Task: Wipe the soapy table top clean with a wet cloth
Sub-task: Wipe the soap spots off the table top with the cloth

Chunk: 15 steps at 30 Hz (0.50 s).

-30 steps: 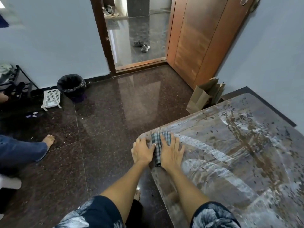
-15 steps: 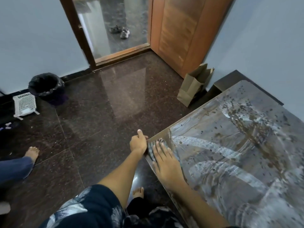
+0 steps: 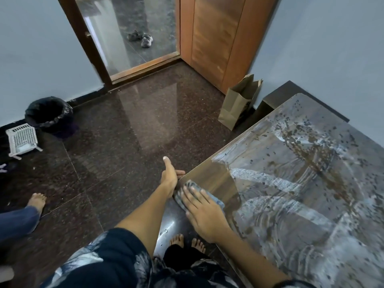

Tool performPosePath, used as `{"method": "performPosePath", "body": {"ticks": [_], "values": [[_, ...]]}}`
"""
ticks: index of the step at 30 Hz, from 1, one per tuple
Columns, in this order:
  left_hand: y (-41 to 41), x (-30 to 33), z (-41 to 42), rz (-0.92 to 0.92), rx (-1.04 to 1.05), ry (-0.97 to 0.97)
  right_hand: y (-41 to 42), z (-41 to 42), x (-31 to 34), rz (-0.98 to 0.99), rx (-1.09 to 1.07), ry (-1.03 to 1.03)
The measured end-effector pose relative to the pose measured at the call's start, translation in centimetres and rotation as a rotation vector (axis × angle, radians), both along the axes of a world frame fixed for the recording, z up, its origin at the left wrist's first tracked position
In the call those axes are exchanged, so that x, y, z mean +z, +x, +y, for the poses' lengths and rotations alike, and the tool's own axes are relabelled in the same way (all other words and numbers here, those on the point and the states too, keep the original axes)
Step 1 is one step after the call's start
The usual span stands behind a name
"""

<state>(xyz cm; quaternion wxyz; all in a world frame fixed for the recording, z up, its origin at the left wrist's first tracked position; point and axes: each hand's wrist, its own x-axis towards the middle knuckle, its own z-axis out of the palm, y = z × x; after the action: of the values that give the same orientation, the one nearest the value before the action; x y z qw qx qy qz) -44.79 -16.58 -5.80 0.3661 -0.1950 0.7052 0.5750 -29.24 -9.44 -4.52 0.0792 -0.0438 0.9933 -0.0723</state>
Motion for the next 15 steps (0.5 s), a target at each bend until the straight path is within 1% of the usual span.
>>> {"method": "performPosePath", "body": {"ticks": [1, 2, 4, 6, 8, 10, 11, 12, 15], "values": [[0.0, 0.1, 0.1, 0.007, -0.001, -0.011, 1.1, 1.1, 0.1, 0.007, 0.030, -0.004], [0.0, 0.2, 0.2, 0.018, -0.002, -0.024, 2.0, 2.5, 0.0, 0.011, 0.015, 0.005], [0.0, 0.2, 0.3, 0.041, 0.001, -0.042, 2.7, 5.6, 0.0, -0.016, -0.117, 0.033], [0.2, 0.3, 0.3, 0.061, -0.004, -0.061, 0.9, 7.8, 0.0, -0.041, -0.298, 0.029], [0.2, 0.2, 0.5, 0.090, -0.029, -0.089, -2.0, 7.7, 0.0, -0.045, -0.447, 0.022], [0.4, 0.6, 0.8, 0.121, -0.067, -0.137, -4.5, 5.5, -0.1, -0.036, -0.505, 0.040], [0.4, 0.8, 1.0, 0.122, -0.082, -0.161, -5.0, 4.3, -0.2, -0.005, -0.479, 0.036], [0.4, 1.0, 1.1, 0.122, -0.094, -0.177, -4.8, 3.0, -0.3, 0.038, -0.403, 0.046], [0.2, 1.1, 2.0, 0.135, -0.135, -0.184, -0.7, 1.1, -0.3, 0.057, -0.103, 0.010]]}}
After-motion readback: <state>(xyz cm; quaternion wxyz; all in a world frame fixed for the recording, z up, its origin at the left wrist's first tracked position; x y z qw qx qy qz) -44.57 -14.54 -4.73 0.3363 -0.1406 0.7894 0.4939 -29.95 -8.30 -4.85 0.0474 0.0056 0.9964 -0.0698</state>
